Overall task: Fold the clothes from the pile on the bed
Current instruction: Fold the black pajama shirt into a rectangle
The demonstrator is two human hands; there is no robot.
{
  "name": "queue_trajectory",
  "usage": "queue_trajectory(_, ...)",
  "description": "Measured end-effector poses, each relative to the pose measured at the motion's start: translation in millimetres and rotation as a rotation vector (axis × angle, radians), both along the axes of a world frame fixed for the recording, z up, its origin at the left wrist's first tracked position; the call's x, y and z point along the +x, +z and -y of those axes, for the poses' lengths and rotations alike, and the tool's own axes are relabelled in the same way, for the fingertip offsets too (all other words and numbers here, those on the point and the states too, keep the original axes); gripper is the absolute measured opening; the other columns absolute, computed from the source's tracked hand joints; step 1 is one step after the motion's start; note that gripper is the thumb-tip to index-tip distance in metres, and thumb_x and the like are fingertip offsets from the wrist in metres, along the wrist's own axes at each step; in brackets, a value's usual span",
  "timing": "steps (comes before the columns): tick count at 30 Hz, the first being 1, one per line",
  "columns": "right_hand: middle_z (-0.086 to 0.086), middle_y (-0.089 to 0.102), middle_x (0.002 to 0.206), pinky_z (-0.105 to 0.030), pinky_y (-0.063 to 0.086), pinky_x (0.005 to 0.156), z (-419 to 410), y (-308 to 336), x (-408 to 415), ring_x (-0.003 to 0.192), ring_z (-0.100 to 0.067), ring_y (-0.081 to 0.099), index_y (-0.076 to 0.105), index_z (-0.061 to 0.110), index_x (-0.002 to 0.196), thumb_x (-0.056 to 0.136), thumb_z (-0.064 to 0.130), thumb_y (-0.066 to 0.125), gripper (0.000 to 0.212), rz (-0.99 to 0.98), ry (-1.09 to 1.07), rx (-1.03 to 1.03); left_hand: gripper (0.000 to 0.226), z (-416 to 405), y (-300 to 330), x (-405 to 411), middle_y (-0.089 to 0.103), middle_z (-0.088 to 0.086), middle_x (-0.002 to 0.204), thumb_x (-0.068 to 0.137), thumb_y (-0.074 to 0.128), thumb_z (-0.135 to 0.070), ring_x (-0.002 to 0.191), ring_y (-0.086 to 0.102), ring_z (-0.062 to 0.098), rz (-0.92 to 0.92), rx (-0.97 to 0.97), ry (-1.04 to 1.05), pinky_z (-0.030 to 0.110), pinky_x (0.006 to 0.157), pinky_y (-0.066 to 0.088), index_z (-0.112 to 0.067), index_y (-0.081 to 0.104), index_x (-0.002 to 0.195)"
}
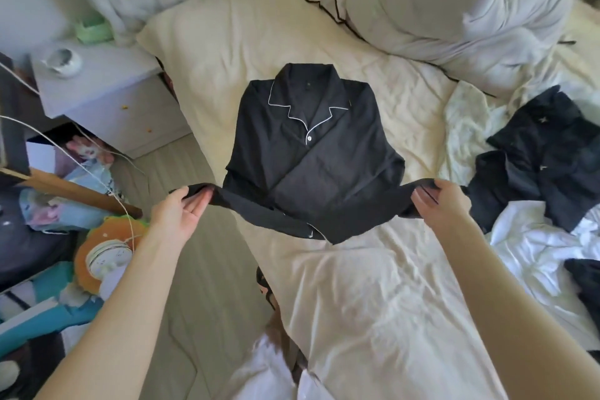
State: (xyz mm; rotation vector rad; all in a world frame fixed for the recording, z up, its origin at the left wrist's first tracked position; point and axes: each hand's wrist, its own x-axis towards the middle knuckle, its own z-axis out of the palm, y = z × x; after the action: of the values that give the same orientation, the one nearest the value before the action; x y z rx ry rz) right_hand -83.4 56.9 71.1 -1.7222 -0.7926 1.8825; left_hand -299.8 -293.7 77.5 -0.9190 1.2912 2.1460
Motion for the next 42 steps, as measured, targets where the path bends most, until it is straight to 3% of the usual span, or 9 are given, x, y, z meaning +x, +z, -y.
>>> queue_trajectory(5, -0.008, 0.060, 0.104, -0.026, 0.055, 0.050, -64.2, 6.6, -98.0, 0.081, -0.020, 0.063, 0.054, 0.005, 0.095, 0.093, 0.007, 0.052, 0.003, -0.049, -0.013, -0.032, 0.022, -64.6, 6.3, -104.6, 0.064, 0.024, 0.091, 0.098, 0.043, -0.006, 0.068, 0.070, 0.029, -0.013, 0.120, -0.018, 0.035, 0.055, 0.057, 0.008, 0.048, 0.116)
queue_trajectory(8, -0.010, 0.062, 0.105, -0.027, 0.055, 0.048, -108.7, -1.9, -159.8, 0.081, -0.022, 0.062, 0.054, 0.002, 0.113, 0.093, 0.007, 0.053, 0.020, -0.088, -0.084, -0.047, 0.020, -106.8, -1.7, -172.1, 0.063, 0.026, 0.094, 0.098, 0.042, -0.004, 0.079, 0.067, 0.032, -0.022, 0.150, -0.023, 0.036, 0.058, 0.058, 0.008, 0.048, 0.113)
queue_trajectory(12, -0.009, 0.062, 0.101, -0.027, 0.054, 0.045, -164.3, -17.4, -237.0, 0.092, -0.022, 0.060, 0.054, 0.002, 0.093, 0.098, 0.008, 0.046, 0.012, -0.188, -0.122, -0.050, 0.026, -159.4, -24.0, -259.6, 0.062, 0.026, 0.107, 0.097, 0.043, -0.001, 0.085, 0.067, 0.032, -0.080, 0.114, -0.040, 0.034, 0.058, 0.058, 0.006, 0.049, 0.121)
queue_trajectory(19, -0.009, 0.033, 0.151, -0.038, 0.042, 0.102, -194.2, -73.3, -298.7, 0.137, -0.026, 0.036, 0.041, 0.009, 0.136, 0.101, 0.019, 0.041, 0.037, -0.312, -0.055, -0.065, 0.035, -206.1, -90.1, -318.9, 0.057, 0.010, 0.115, 0.098, 0.044, -0.008, 0.098, 0.061, 0.025, -0.185, -0.097, -0.255, 0.031, 0.073, 0.054, -0.007, 0.042, 0.133)
queue_trajectory(28, -0.015, 0.060, 0.108, -0.029, 0.050, 0.068, -88.1, -169.2, -184.2, 0.086, -0.025, 0.060, 0.054, 0.000, 0.119, 0.098, 0.023, 0.044, 0.033, 0.361, 0.095, -0.066, 0.014, -120.3, -190.0, -189.5, 0.054, 0.008, 0.104, 0.093, 0.054, -0.009, 0.093, 0.050, 0.023, -0.023, -0.856, -0.395, 0.034, 0.083, 0.044, -0.012, 0.056, 0.106)
queue_trajectory(31, -0.013, 0.055, 0.107, -0.028, 0.048, 0.064, -68.4, -189.7, -144.5, 0.074, -0.019, 0.058, 0.052, 0.004, 0.119, 0.096, 0.033, 0.045, 0.038, 0.458, 0.024, -0.178, 0.017, -98.6, -206.9, -160.4, 0.045, 0.006, 0.084, 0.092, 0.061, -0.025, 0.077, 0.044, 0.025, 0.226, -0.834, -0.388, 0.032, 0.066, 0.040, -0.015, 0.049, 0.084)
queue_trajectory(35, -0.008, 0.053, 0.134, -0.037, 0.051, 0.083, -74.5, -199.0, -130.7, 0.099, -0.023, 0.060, 0.041, 0.008, 0.137, 0.093, 0.049, 0.048, 0.061, 0.288, -0.150, -0.414, 0.044, -99.0, -213.7, -154.2, 0.054, 0.009, 0.108, 0.089, 0.060, -0.043, 0.103, 0.053, 0.022, 0.491, -0.404, -0.260, 0.035, 0.093, 0.046, -0.006, 0.048, 0.111)
queue_trajectory(39, -0.003, 0.047, 0.141, -0.042, 0.043, 0.102, -92.8, -196.9, -139.7, 0.125, -0.025, 0.050, 0.041, 0.016, 0.140, 0.097, 0.043, 0.045, 0.051, 0.047, -0.377, -0.440, 0.032, -109.5, -210.8, -163.9, 0.058, 0.010, 0.114, 0.091, 0.060, -0.034, 0.098, 0.058, 0.028, 0.551, -0.160, -0.037, 0.041, 0.082, 0.050, -0.007, 0.053, 0.107)
queue_trajectory(42, 0.005, 0.056, 0.131, -0.032, 0.050, 0.086, -96.3, -187.5, -137.0, 0.117, -0.017, 0.054, 0.049, 0.026, 0.135, 0.099, 0.029, 0.043, 0.036, 0.096, -0.400, -0.379, 0.035, -112.0, -203.6, -163.0, 0.055, 0.011, 0.130, 0.095, 0.056, -0.025, 0.117, 0.053, 0.031, 0.544, -0.145, 0.057, 0.044, 0.089, 0.049, -0.008, 0.050, 0.125)
